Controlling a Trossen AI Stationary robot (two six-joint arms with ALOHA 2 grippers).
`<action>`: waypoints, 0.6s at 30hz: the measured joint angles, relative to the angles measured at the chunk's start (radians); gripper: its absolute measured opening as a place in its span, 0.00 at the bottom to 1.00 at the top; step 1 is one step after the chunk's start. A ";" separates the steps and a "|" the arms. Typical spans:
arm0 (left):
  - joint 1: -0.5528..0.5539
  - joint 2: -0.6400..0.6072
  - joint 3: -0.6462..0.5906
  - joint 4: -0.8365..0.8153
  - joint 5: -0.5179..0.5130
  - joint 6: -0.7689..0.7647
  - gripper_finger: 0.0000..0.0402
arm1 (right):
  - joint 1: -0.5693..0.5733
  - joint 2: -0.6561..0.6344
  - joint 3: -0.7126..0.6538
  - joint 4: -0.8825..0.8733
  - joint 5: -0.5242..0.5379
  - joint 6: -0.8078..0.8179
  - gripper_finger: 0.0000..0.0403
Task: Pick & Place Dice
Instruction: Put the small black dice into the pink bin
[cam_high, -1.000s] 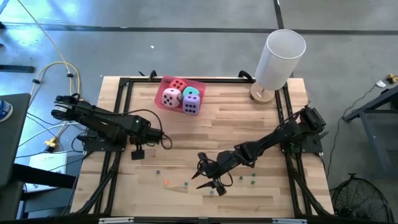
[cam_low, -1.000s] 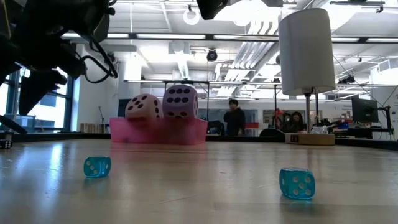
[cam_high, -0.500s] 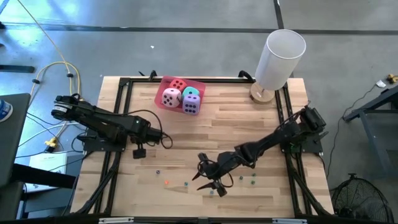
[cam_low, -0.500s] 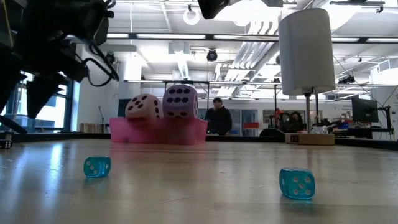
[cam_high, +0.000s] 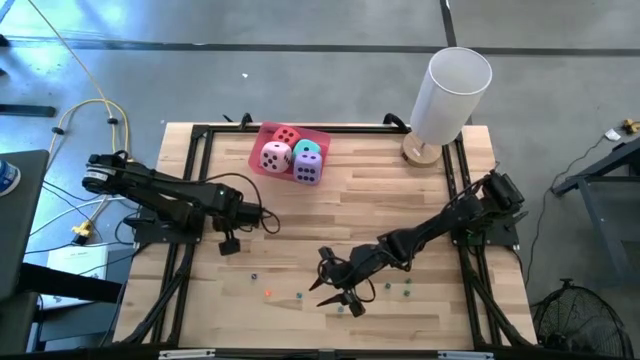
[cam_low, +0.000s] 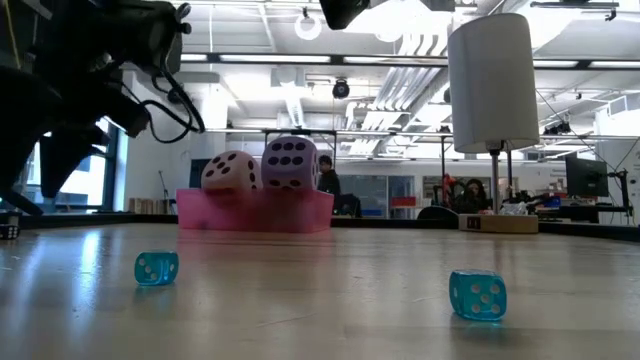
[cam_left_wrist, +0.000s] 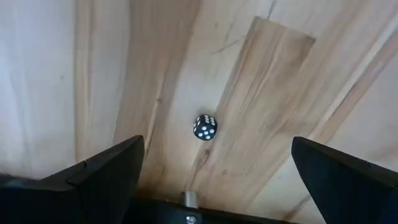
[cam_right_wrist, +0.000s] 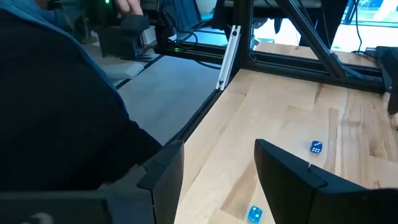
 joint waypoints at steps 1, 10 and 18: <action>0.000 0.000 -0.006 0.001 0.007 0.020 0.99 | 0.000 0.000 0.000 0.000 0.000 0.000 0.47; 0.000 0.000 -0.066 -0.017 0.027 0.075 0.99 | 0.000 0.000 0.000 -0.006 -0.003 0.000 0.47; -0.030 0.000 -0.067 0.063 0.034 0.086 0.99 | 0.006 0.000 0.000 -0.006 -0.004 0.022 0.47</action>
